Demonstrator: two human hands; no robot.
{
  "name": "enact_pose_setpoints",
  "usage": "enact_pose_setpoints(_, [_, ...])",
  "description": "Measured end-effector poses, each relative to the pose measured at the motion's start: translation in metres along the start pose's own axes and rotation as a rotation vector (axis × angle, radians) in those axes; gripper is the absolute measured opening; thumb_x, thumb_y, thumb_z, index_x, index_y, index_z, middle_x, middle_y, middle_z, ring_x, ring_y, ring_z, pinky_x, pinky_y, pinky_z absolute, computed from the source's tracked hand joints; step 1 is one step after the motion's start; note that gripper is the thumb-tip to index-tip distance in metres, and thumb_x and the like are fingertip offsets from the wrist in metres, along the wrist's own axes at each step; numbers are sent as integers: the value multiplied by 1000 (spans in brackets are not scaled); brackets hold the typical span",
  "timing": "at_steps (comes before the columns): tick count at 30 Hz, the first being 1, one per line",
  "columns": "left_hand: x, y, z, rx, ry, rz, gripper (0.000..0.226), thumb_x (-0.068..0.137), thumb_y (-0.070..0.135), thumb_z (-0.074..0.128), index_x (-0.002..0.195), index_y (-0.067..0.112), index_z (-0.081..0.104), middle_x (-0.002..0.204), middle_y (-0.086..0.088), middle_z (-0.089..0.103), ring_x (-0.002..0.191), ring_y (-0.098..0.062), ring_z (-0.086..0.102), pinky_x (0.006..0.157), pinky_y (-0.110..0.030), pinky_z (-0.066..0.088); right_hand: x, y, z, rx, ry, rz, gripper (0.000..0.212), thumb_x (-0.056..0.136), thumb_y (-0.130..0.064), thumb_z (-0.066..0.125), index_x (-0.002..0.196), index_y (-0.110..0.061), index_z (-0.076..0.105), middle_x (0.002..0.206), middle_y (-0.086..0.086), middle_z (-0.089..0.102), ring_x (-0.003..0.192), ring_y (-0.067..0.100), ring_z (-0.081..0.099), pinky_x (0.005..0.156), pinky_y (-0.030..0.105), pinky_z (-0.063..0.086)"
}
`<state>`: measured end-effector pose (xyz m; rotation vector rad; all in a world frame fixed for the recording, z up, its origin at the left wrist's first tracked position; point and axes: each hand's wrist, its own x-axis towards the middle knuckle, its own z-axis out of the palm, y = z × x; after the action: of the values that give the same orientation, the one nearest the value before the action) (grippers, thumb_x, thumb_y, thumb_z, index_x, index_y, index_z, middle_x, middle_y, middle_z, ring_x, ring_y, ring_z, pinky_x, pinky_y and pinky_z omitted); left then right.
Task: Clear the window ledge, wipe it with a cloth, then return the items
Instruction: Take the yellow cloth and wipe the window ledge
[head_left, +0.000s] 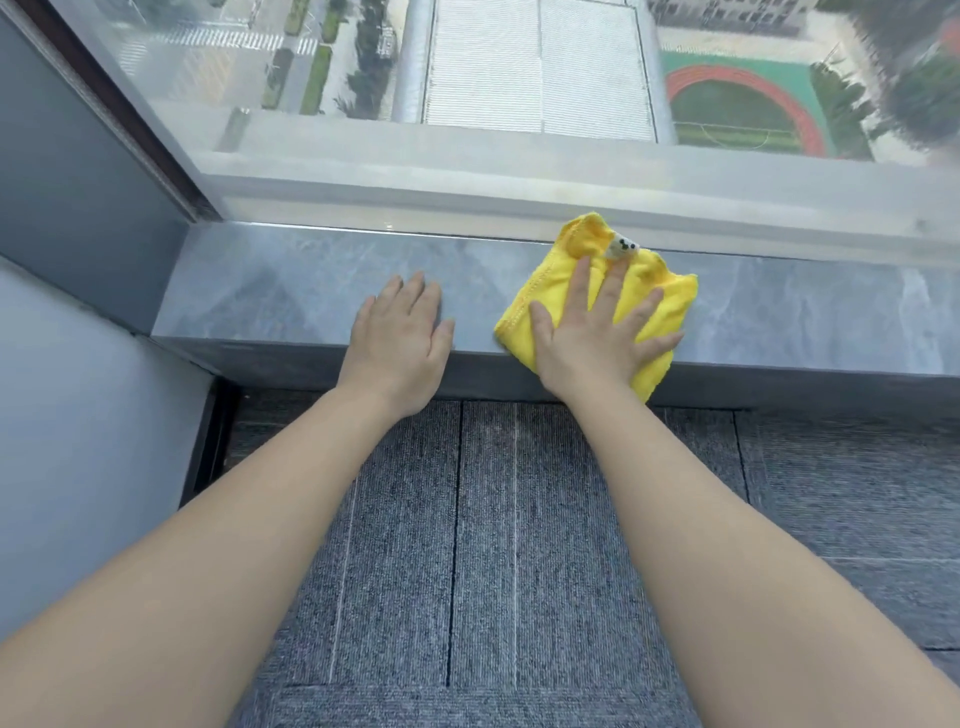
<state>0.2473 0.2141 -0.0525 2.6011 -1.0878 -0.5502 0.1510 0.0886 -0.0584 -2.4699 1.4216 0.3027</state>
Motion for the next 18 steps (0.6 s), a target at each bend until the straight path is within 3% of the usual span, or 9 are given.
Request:
enact_pose_setpoints(3, [-1,-5,-1,-52,9,21,49,96,24,29,142,8,22,156,-10,17,145,-24,11,118,-37,6,12,-17,-1,35,17,70,68,93,-54,20,149,-23,-4,160,8,-12,142,46,-15,106,71,-4])
enact_pose_setpoints(6, [1,-8,-7,-214,62,3,48,96,20,31,142,6,24,155,-13,19,144,-22,16,116,-31,9,16,-38,2,16,25,21,67,95,-50,21,149,-19,0,160,9,-5,143,44,-12,109,68,-3])
enact_pose_setpoints(10, [1,-9,-17,-277,55,-35,45,96,20,32,139,5,30,151,-14,31,140,-24,28,110,-27,17,0,-44,8,-57,49,-295,56,97,-44,21,149,-28,6,161,-1,1,147,31,-7,114,58,1])
enact_pose_setpoints(13, [2,-2,-19,-252,30,-13,47,89,31,28,121,1,47,128,-23,52,121,-35,45,101,-41,31,-11,-29,2,-84,-28,-490,50,99,-42,20,148,-36,9,160,-9,0,148,23,-6,117,49,1])
enact_pose_setpoints(15, [-2,11,-19,-251,-17,27,46,82,33,25,105,2,50,110,-22,57,107,-38,50,91,-46,37,-18,-12,-6,-113,-108,-476,51,99,-42,19,148,-37,6,160,-9,-4,148,21,-8,118,48,-1])
enact_pose_setpoints(18, [-9,31,-18,-246,-133,58,47,89,32,26,120,4,47,129,-20,51,121,-35,44,101,-43,33,-23,14,-12,-144,-156,-330,55,98,-44,21,148,-34,0,160,-7,-9,148,24,-11,118,51,-2])
